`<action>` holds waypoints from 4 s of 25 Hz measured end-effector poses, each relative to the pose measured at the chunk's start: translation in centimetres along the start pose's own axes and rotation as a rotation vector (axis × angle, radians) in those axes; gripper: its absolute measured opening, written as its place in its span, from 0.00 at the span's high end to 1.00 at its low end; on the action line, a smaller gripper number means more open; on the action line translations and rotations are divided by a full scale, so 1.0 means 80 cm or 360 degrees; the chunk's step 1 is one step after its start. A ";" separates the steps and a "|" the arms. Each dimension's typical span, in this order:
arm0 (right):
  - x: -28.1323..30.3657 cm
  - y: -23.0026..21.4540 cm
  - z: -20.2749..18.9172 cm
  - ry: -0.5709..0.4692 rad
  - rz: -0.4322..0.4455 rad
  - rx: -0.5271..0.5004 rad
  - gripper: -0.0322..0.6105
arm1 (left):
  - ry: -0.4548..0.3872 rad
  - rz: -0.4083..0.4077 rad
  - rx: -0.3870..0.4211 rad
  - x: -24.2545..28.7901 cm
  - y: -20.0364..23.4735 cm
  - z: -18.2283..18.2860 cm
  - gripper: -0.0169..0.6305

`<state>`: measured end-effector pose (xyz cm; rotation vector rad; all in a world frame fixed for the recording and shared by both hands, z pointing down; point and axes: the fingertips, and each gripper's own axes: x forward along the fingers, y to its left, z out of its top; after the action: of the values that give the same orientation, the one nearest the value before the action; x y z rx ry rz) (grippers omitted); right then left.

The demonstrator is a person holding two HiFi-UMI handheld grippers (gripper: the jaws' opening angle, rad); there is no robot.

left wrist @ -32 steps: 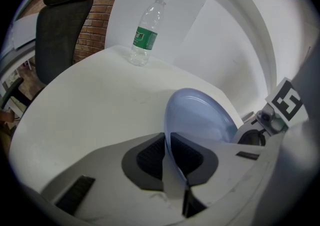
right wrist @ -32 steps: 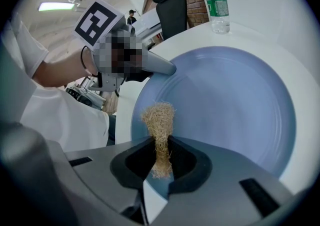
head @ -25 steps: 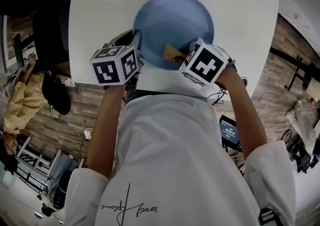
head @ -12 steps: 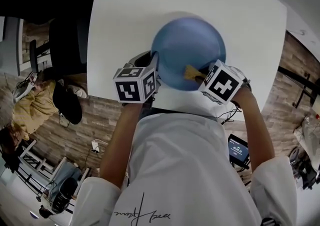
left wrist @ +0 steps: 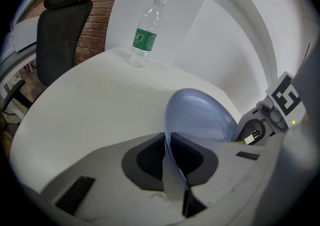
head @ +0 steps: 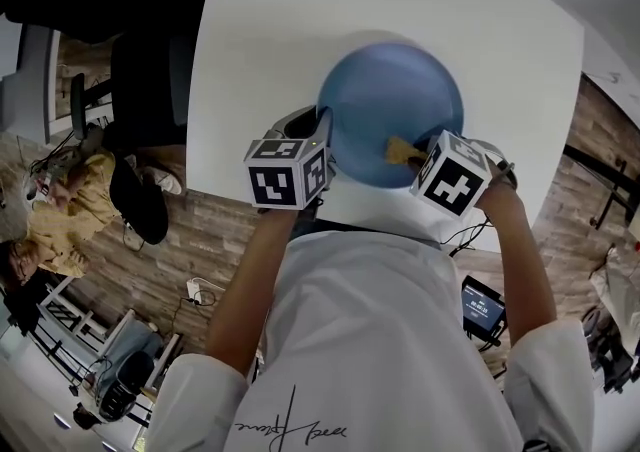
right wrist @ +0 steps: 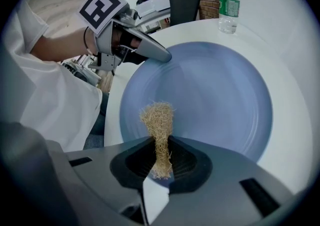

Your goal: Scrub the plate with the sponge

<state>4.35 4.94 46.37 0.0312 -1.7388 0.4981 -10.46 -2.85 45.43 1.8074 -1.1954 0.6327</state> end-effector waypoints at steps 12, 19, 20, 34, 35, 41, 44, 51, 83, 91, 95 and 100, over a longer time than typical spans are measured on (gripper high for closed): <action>-0.010 -0.031 -0.007 -0.0002 -0.0141 0.0058 0.88 | 0.0008 0.0001 0.0017 -0.001 0.002 0.002 0.92; -0.010 -0.034 -0.003 0.0026 -0.0163 0.0040 0.88 | 0.0015 0.0003 0.0034 -0.002 0.005 0.002 0.92; -0.010 -0.035 -0.003 0.0029 -0.0166 0.0036 0.88 | 0.0013 0.0003 0.0032 -0.002 0.005 0.002 0.92; -0.016 -0.051 -0.005 0.0012 -0.0241 0.0072 0.88 | 0.0011 -0.0004 0.0035 0.000 0.001 0.002 0.91; -0.016 -0.049 -0.004 0.0008 -0.0231 0.0072 0.88 | 0.0014 -0.0006 0.0040 0.000 0.001 0.002 0.91; -0.018 -0.059 -0.005 0.0004 -0.0281 0.0070 0.88 | 0.0020 -0.0001 0.0044 -0.001 0.000 0.001 0.91; -0.018 -0.063 -0.004 -0.0002 -0.0306 0.0075 0.88 | 0.0017 -0.0004 0.0037 0.000 0.000 0.001 0.91; -0.021 -0.075 0.001 -0.0036 -0.0365 0.0091 0.88 | 0.0019 -0.0010 0.0041 -0.001 0.001 0.001 0.91; -0.032 -0.120 0.039 -0.0182 -0.0739 0.0124 0.88 | 0.0010 -0.0009 0.0052 0.000 -0.001 0.000 0.90; -0.034 -0.124 0.056 -0.0218 -0.0775 0.0120 0.88 | 0.0010 -0.0017 0.0010 -0.002 0.001 0.001 0.91; -0.032 -0.125 0.060 -0.0224 -0.0786 0.0112 0.88 | 0.0014 -0.0023 -0.0025 -0.001 0.001 0.000 0.92; -0.032 -0.124 0.064 -0.0236 -0.0798 0.0098 0.88 | 0.0016 -0.0017 -0.0023 0.000 -0.001 -0.001 0.91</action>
<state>3.07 -6.45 46.35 0.5460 -1.7770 0.1806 -10.41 -2.79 45.47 1.7953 -1.1805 0.6246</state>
